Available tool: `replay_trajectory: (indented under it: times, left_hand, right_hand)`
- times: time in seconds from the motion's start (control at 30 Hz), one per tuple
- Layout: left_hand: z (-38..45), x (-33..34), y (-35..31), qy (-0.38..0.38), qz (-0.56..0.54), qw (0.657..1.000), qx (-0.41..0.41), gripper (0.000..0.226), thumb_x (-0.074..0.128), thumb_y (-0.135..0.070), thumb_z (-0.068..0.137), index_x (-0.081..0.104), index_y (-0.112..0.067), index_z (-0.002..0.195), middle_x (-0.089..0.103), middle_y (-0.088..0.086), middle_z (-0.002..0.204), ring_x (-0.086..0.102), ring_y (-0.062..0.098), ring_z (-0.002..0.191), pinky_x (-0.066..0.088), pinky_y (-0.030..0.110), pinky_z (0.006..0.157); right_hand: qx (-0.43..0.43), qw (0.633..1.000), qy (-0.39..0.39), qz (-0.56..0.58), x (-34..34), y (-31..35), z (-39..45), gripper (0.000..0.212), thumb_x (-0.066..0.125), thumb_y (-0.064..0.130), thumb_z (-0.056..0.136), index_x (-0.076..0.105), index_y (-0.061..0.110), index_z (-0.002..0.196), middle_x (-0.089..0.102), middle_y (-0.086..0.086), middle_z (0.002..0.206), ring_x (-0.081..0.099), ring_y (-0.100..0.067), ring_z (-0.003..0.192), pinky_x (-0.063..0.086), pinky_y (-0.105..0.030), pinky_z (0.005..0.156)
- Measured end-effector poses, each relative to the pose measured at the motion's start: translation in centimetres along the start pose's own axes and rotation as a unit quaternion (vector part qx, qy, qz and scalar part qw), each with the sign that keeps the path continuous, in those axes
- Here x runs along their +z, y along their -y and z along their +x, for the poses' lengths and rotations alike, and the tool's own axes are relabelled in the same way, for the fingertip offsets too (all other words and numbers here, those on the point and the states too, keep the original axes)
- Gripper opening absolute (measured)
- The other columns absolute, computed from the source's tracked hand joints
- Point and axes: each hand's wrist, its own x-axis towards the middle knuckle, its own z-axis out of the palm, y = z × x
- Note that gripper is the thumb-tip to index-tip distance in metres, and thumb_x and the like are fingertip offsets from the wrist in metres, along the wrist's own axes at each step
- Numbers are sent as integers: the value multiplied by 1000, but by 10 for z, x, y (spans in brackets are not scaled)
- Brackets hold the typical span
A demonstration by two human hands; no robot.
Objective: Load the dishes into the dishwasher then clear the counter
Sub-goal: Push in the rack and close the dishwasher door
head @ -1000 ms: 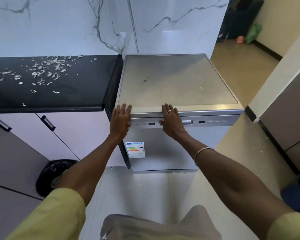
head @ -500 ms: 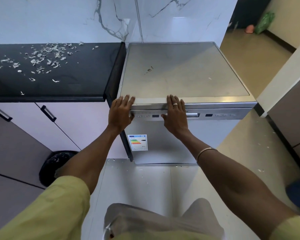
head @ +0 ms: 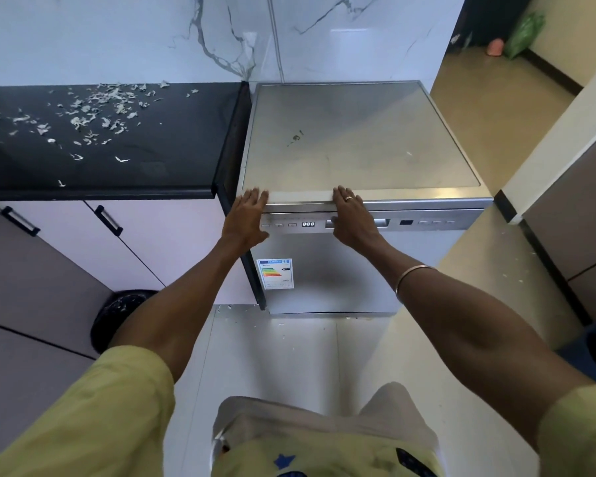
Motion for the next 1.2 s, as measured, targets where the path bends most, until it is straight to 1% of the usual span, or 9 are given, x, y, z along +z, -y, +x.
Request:
replay_trajectory:
  times: [0.13,0.23,0.43,0.6,0.73,0.87,0.93,1.07,1.2]
  left_hand:
    - [-15,-25,-13,-11,-59,998,16,57,52,-18,100,30,-1,150,28,18,157,22,31,148,19,41,120]
    - [-23,-53,-23,-11,-87,996,-10,45,38,-11,105,33,2,147,31,19,155,24,32,147,19,39,119]
    - [-31,-108,-46,23,-117,992,-43,39,32,-10,104,46,9,135,45,24,143,40,37,135,29,41,113]
    - [-41,-136,-51,53,-128,988,-61,34,33,-6,102,53,11,123,53,25,129,51,39,120,39,46,104]
    - [-53,-140,-50,58,-150,984,-80,37,33,-16,104,49,6,130,51,21,137,49,38,126,39,45,106]
    - [-60,-140,-51,63,-138,985,-79,35,36,-13,104,50,8,128,50,23,138,49,40,126,41,47,106]
    - [-64,-140,-53,56,-131,987,-78,37,36,-12,104,48,9,132,47,24,142,45,41,131,38,47,108]
    - [-69,-141,-53,45,-126,988,-72,38,37,-13,104,47,7,135,45,23,144,43,40,134,35,45,111]
    - [-72,-143,-43,38,-137,986,-82,41,35,-18,105,44,4,138,44,20,147,42,38,135,36,44,111]
  right_hand:
    - [19,1000,18,1,-28,3,-12,61,48,7,96,22,-5,150,26,-21,157,20,-35,147,20,-41,120]
    - [30,999,27,3,-56,11,-15,53,42,7,99,25,-7,147,28,-22,155,22,-36,146,21,-42,117]
    - [33,997,53,-34,-107,28,-23,43,44,-1,93,42,-10,136,35,-24,149,27,-38,141,26,-44,112]
    - [34,996,72,-42,-128,37,-32,42,46,1,90,46,-9,131,39,-25,144,32,-39,136,32,-45,106]
    - [37,994,92,-41,-136,43,-41,41,44,0,93,45,-9,133,33,-26,149,27,-40,140,30,-48,108]
    - [33,995,89,-41,-143,46,-45,45,45,-1,94,42,-9,137,27,-25,153,21,-39,145,25,-48,113]
    - [29,995,90,-44,-144,48,-46,45,45,1,95,41,-9,138,26,-25,154,19,-38,145,24,-48,114]
    - [20,996,79,-46,-142,53,-45,45,43,2,95,41,-9,139,26,-25,154,20,-39,145,24,-48,114]
    - [8,996,72,-54,-141,63,-42,39,47,5,96,48,-9,132,34,-26,148,28,-40,139,30,-48,108]
